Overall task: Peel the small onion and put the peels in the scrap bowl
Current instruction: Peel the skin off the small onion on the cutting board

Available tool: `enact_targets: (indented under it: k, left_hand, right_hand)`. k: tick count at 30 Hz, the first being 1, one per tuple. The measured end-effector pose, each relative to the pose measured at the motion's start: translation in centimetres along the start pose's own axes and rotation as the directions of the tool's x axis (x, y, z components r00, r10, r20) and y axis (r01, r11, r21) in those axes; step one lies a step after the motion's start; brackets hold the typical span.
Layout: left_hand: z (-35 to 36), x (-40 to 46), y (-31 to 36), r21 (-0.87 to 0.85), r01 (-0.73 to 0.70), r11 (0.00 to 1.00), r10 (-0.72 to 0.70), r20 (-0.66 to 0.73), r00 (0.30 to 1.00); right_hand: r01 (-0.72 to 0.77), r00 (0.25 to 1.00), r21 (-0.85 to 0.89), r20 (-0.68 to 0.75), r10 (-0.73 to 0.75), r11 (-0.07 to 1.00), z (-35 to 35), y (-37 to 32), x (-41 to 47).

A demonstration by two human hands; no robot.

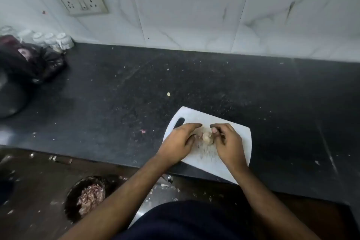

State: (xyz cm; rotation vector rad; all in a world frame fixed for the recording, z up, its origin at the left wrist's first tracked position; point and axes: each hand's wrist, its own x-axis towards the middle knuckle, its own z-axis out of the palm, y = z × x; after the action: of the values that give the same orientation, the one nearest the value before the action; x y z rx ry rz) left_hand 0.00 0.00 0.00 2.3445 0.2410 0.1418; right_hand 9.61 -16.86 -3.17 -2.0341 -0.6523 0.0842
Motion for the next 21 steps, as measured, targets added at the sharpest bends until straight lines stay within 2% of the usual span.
enact_targets:
  k: [3, 6, 9, 13, 16, 18, 21]
  left_hand:
    - [1.4, 0.8, 0.3, -0.154, 0.113, 0.982, -0.105, 0.060, 0.993]
    - [3.6, 1.3, 0.7, -0.215, 0.168, 0.962, -0.150, 0.100, 0.984]
    - [5.1, 1.3, 0.4, -0.229, 0.182, 0.956, -0.179, 0.035, 0.983]
    - [6.1, 0.4, -0.5, -0.336, 0.226, 0.914, -0.254, -0.040, 0.966]
    - [6.3, 0.1, -0.1, -0.387, 0.206, 0.899, -0.234, -0.026, 0.972]
    - [6.3, 0.2, -0.4, -0.376, 0.192, 0.907, -0.211, -0.011, 0.977]
    - [6.5, 0.3, -1.0, -0.249, 0.144, 0.958, -0.153, -0.018, 0.988]
  right_hand:
    - [-0.068, 0.997, 0.108, 0.047, 0.063, 0.992, 0.5, 1.1, -0.3]
    - [-0.083, 0.995, 0.105, 0.068, 0.076, 0.991, 1.3, 2.2, -1.3]
    - [-0.088, 0.996, 0.110, 0.042, 0.084, 0.990, 1.1, 2.8, -1.2]
    - [-0.047, 0.998, 0.141, 0.049, 0.040, 0.989, 0.8, 2.9, -0.9]
    - [-0.051, 0.998, 0.131, 0.043, 0.045, 0.990, 0.9, 3.2, -0.7]
    - [-0.043, 0.999, 0.104, 0.036, 0.039, 0.994, 1.1, 3.3, -0.8]
    - [-0.009, 1.000, 0.055, 0.012, 0.009, 0.998, 1.2, 3.3, -0.9]
